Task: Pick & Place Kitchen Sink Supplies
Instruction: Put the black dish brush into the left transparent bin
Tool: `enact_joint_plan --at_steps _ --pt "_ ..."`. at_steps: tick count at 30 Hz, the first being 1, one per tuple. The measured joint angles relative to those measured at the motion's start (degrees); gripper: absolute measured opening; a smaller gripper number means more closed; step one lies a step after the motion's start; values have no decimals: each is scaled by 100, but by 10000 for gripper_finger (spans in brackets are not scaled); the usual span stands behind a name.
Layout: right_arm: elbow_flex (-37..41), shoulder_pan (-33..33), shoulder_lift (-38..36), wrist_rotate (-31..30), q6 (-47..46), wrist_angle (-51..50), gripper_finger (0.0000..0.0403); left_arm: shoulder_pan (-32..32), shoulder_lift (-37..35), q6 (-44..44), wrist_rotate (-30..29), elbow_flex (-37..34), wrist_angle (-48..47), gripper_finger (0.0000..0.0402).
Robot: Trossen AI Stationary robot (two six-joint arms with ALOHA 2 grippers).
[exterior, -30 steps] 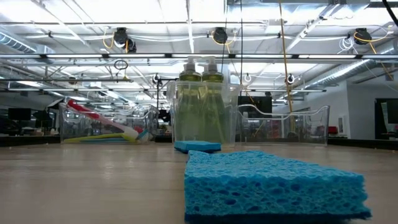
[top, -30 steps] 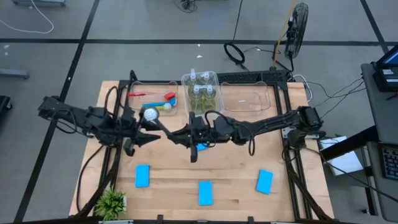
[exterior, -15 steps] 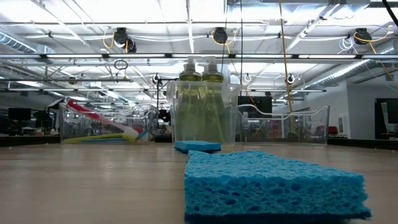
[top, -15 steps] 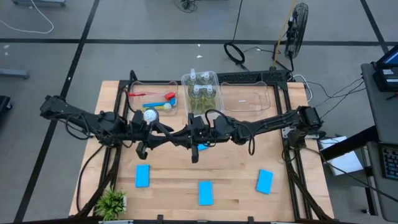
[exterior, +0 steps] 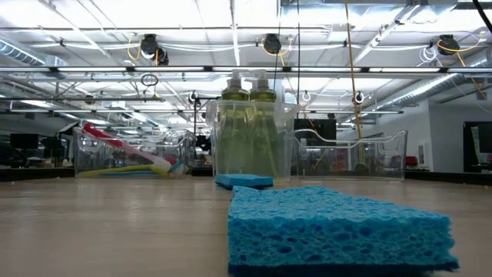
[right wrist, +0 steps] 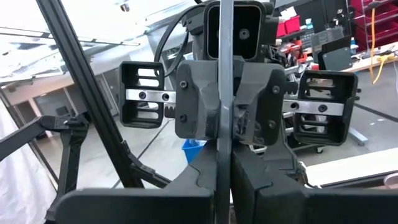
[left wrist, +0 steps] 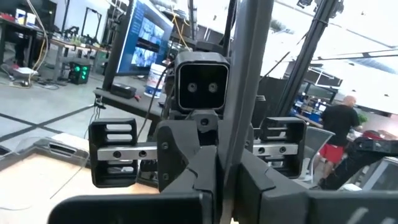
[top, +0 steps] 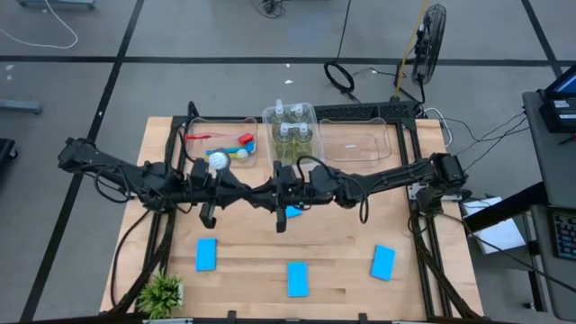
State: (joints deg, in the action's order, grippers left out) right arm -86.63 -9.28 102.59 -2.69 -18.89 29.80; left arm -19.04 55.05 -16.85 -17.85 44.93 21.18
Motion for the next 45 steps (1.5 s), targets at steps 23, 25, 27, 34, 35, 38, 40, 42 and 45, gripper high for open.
enact_joint_plan --at_steps 23,25,27,34,35,38,40,42,45 --pt "-11 56 11 68 10 -360 82 1 -225 -190 -497 -4 -646 21" --pt "-11 61 11 76 10 -355 82 4 -271 -178 -500 -4 -665 21" --pt "-11 70 11 99 10 -387 85 4 -338 -177 -504 -4 -757 21" --pt "-9 102 11 76 -41 -673 137 0 -691 -449 -854 -2 -1545 21" --pt "-9 111 11 98 -114 -710 146 0 -750 -464 -944 -2 -1677 21" --pt "-9 121 7 262 -241 -967 171 23 -907 -552 -1342 33 -2163 21" --pt "-9 110 -1 369 -276 -1146 184 24 -982 -700 -1496 189 -2791 21" --pt "-4 132 -70 581 -241 -1380 193 70 -987 -832 -1579 458 -3474 21" --pt "-11 162 -123 790 -182 -1635 200 226 -903 -900 -1685 961 -4629 21"
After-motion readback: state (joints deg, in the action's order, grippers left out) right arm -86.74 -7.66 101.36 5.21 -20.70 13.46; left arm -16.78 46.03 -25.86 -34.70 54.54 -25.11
